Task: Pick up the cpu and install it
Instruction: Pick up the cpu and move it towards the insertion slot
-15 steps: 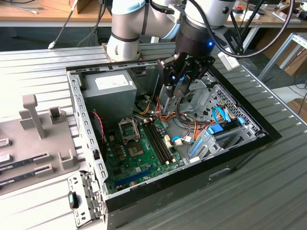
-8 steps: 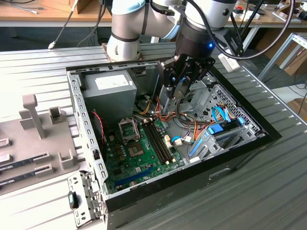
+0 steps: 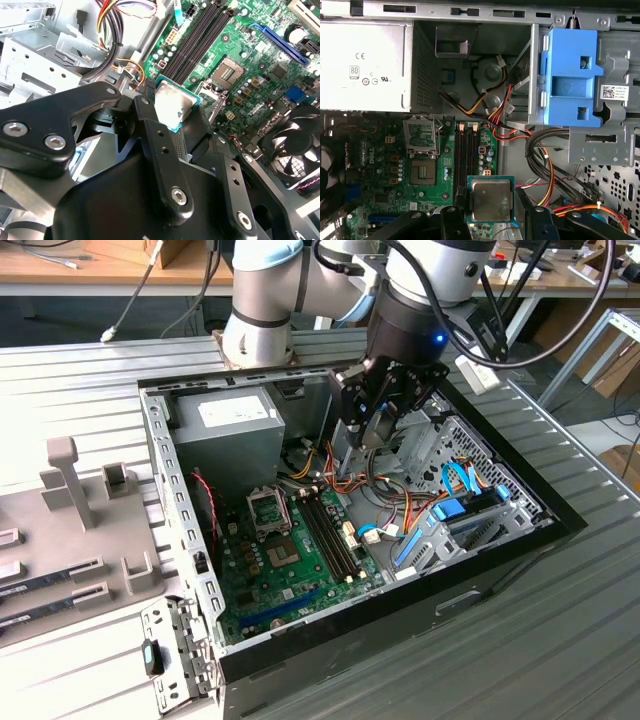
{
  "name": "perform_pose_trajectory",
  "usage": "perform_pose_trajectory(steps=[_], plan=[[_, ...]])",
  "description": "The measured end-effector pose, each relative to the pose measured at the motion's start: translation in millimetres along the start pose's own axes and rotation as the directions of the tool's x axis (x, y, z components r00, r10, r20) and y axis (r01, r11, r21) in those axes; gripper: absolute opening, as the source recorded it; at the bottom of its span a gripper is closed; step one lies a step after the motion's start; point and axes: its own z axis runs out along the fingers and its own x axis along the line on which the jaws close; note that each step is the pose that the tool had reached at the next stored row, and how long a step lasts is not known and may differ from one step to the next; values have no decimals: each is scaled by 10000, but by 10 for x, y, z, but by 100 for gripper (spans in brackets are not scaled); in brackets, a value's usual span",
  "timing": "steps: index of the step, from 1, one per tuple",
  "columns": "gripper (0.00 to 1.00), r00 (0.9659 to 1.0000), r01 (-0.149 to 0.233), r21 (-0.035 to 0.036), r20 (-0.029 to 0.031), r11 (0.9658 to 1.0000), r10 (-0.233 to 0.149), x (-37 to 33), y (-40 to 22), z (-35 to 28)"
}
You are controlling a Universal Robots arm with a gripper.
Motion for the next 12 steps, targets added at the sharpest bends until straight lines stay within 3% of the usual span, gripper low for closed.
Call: perform_pose_trajectory(steps=[12], plan=[[47,10000,0,0,0,10000,0,3,-32,34]])
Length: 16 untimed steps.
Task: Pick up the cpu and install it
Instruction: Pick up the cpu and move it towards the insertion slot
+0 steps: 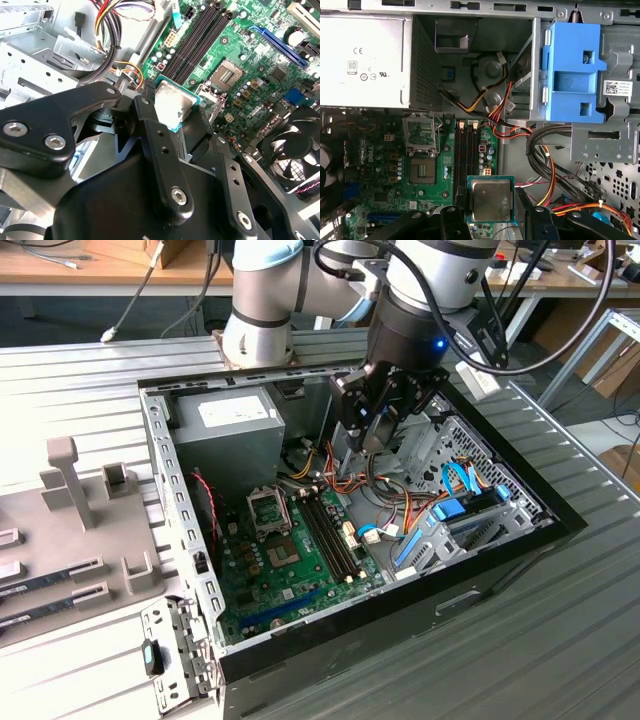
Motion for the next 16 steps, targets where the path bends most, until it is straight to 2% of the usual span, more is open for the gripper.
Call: perform_pose_trajectory(steps=[16], plan=[[47,10000,0,-1,1,10000,0,6,-29,37]])
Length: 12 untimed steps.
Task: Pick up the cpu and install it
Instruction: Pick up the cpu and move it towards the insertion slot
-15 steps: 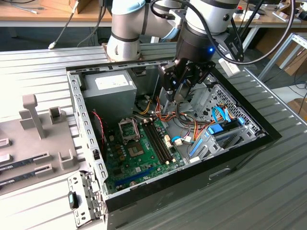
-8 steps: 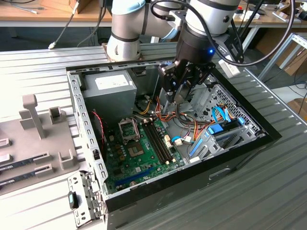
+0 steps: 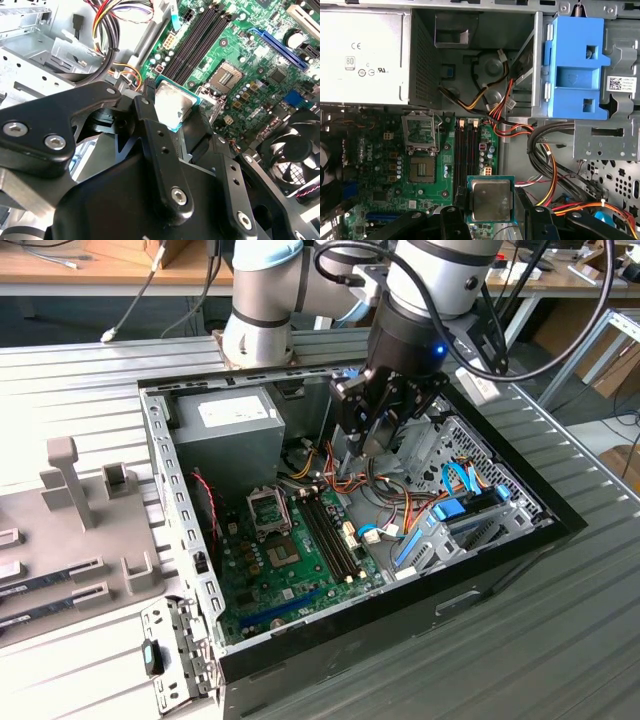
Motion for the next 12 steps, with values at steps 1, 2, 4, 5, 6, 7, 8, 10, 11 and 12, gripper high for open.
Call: perform_pose_trajectory(steps=[1,2,4,5,6,7,8,10,11,12], plan=[[47,10000,0,0,0,10000,0,1,-2,2],[47,10000,0,0,0,10000,0,1,-4,4],[47,10000,0,0,0,10000,0,2,-8,9],[47,10000,0,1,-1,10000,0,3,-10,10],[47,10000,0,0,-1,10000,0,3,-12,13],[47,10000,0,1,-1,10000,0,4,-15,16],[47,10000,0,1,-1,10000,0,5,-18,18],[47,10000,0,1,-1,10000,0,7,-21,22],[47,10000,0,0,0,10000,0,7,-22,23],[47,10000,0,0,0,10000,0,8,-24,25]])
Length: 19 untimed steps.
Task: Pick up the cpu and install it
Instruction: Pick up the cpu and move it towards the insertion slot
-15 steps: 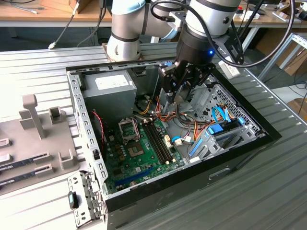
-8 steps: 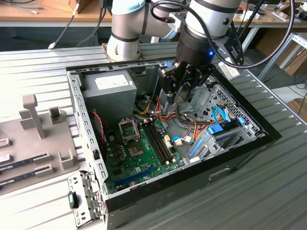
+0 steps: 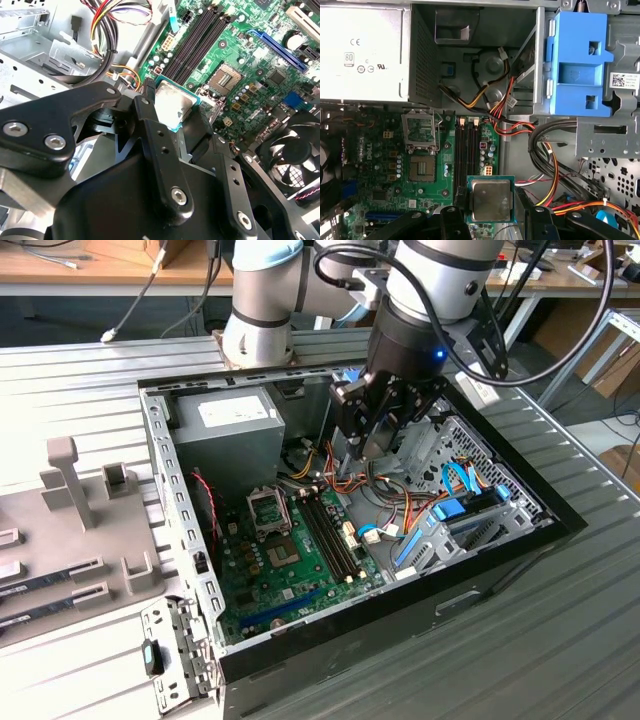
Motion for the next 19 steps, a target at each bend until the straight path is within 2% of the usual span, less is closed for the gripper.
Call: perform_pose_trajectory(steps=[19], plan=[[47,10000,0,0,0,10000,0,9,-24,38]])
